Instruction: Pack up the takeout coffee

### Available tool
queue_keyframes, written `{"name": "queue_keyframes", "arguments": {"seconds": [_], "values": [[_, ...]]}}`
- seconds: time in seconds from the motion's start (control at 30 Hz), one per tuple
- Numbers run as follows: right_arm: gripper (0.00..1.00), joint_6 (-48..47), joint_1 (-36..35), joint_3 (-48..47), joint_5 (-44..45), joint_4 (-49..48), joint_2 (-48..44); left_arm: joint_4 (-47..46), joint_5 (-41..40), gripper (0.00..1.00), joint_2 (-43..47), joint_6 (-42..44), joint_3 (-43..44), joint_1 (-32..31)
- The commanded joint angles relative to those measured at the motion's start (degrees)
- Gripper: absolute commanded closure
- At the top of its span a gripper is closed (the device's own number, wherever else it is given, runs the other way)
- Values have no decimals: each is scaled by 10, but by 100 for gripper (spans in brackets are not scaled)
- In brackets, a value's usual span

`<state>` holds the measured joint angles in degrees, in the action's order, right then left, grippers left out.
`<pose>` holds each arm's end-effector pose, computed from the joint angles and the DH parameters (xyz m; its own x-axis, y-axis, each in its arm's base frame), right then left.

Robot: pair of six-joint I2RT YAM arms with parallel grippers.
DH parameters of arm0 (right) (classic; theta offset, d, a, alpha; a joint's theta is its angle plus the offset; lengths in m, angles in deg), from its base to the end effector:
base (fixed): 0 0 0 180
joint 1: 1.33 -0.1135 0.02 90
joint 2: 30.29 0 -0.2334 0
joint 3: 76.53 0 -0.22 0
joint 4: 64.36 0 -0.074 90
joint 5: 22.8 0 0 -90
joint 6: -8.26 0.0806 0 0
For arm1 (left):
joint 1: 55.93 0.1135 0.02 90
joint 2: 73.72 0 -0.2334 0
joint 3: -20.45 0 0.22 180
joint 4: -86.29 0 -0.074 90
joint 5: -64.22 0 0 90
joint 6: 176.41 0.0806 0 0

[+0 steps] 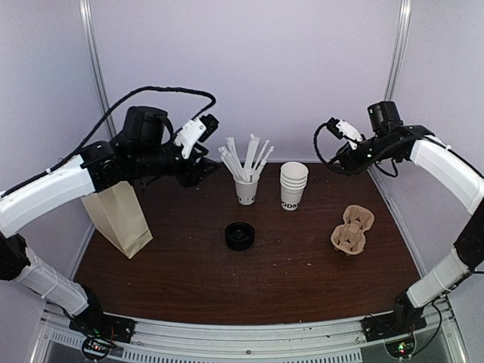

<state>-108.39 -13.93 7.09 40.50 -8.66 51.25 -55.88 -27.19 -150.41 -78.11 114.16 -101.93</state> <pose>0.2934 0.1027 0.3052 -0.3345 -0.4854 -0.8078 -0.7570 0.6490 -0.0765 0.2245 -0.2296 0.3501 -0.1427 0.3555 -0.9237 0.7314 0.6667 0.1436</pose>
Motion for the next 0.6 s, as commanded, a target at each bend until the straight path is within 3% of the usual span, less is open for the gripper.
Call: {"name": "queue_keyframes", "arguments": {"seconds": [0.0,0.1,0.3,0.57], "values": [[51,-60,-45,-84,21,56,79,22,48,52,-68,-71,3,-14],[60,-81,-79,-149,34,86,143,14,63,54,-96,-106,-30,-18],[69,-108,-127,-266,59,150,265,-35,109,47,-106,-164,-78,-20],[71,-93,-140,-343,83,178,344,-39,142,46,-104,-189,-74,-21]]}}
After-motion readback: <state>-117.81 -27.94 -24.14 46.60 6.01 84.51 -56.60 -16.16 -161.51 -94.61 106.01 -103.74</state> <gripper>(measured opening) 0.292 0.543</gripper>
